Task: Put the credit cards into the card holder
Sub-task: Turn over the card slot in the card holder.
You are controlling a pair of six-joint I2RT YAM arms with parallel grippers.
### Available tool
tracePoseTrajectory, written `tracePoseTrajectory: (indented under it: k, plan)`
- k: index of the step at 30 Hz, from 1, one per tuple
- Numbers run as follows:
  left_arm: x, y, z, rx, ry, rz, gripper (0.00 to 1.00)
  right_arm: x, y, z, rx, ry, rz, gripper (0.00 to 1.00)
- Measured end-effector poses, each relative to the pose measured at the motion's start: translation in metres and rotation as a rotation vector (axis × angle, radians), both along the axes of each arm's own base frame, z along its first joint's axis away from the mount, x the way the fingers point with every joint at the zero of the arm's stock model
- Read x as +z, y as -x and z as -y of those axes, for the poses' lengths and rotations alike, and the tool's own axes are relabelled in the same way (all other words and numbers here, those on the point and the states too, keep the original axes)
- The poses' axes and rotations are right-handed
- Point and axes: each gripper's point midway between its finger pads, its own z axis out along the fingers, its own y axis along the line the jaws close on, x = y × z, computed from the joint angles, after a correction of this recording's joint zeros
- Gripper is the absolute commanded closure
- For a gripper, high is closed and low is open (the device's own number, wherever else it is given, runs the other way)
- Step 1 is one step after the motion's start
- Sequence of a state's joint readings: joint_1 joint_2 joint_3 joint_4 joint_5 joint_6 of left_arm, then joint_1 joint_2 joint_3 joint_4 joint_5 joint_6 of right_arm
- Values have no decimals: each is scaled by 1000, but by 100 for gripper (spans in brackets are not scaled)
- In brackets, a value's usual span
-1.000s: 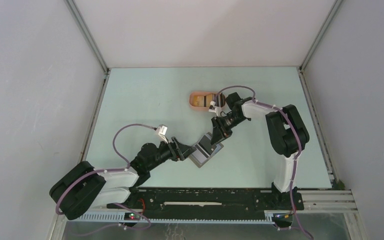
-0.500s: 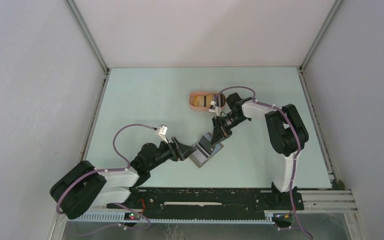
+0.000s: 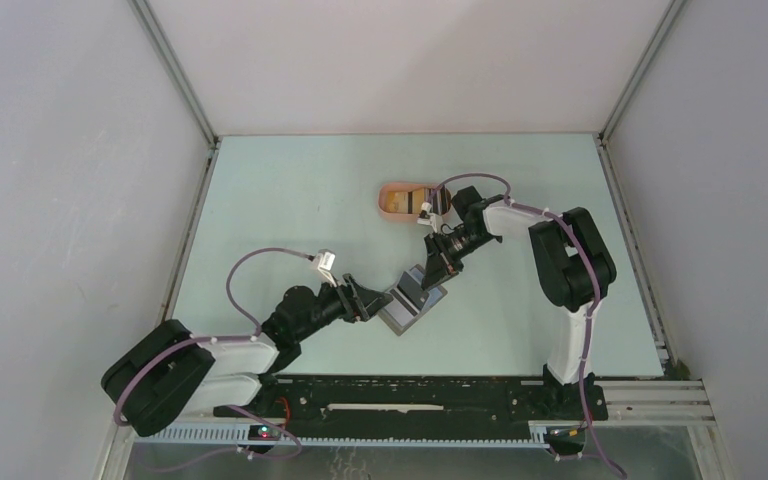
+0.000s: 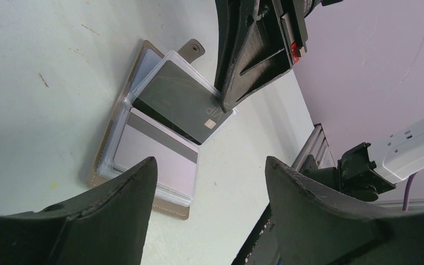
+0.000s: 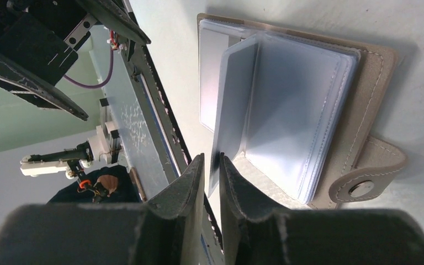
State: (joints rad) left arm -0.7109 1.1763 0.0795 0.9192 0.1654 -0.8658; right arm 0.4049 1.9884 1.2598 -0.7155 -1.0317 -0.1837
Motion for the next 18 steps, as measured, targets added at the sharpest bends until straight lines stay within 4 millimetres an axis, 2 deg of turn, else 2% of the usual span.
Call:
tracePoseTrajectory:
  k: [18]
  plan:
    - [3,-1,2,-2,17,4,24,4,2,-4,8,-33,-45,76]
